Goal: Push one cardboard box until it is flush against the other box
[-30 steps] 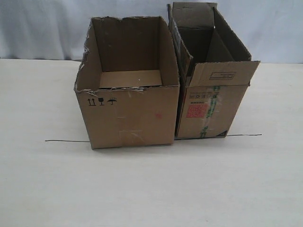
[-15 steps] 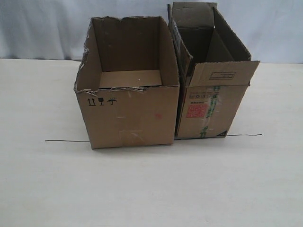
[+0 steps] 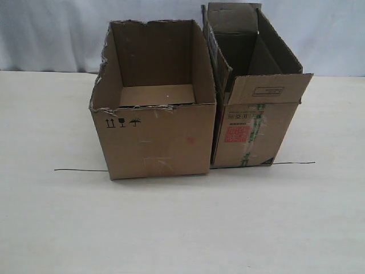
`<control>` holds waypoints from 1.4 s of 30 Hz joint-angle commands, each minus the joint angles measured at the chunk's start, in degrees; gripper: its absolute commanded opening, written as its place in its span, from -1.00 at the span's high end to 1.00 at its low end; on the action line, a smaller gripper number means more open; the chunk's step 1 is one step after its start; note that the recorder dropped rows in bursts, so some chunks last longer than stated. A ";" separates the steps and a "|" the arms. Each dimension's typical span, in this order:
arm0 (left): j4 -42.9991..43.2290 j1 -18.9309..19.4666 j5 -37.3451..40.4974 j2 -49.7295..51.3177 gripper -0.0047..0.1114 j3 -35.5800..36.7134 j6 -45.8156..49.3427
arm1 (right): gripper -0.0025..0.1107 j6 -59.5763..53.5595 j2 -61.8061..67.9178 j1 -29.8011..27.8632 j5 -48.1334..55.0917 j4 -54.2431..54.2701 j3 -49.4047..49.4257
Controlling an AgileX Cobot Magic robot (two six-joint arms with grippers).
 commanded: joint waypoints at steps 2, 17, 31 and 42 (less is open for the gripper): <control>-1.76 0.94 0.46 -0.14 0.92 0.17 0.81 | 0.87 -0.27 -0.20 -0.31 -0.18 0.32 0.14; 1.27 0.94 0.14 -0.14 0.92 0.17 1.00 | 0.87 -0.27 -0.20 -0.31 -0.18 0.32 0.14; 1.27 0.94 0.14 -0.14 0.92 0.17 1.00 | 0.87 -0.27 -0.20 -0.31 -0.18 0.32 0.14; 1.27 0.94 0.14 -0.14 0.92 0.17 1.00 | 0.87 -0.27 -0.20 -0.31 -0.18 0.32 0.14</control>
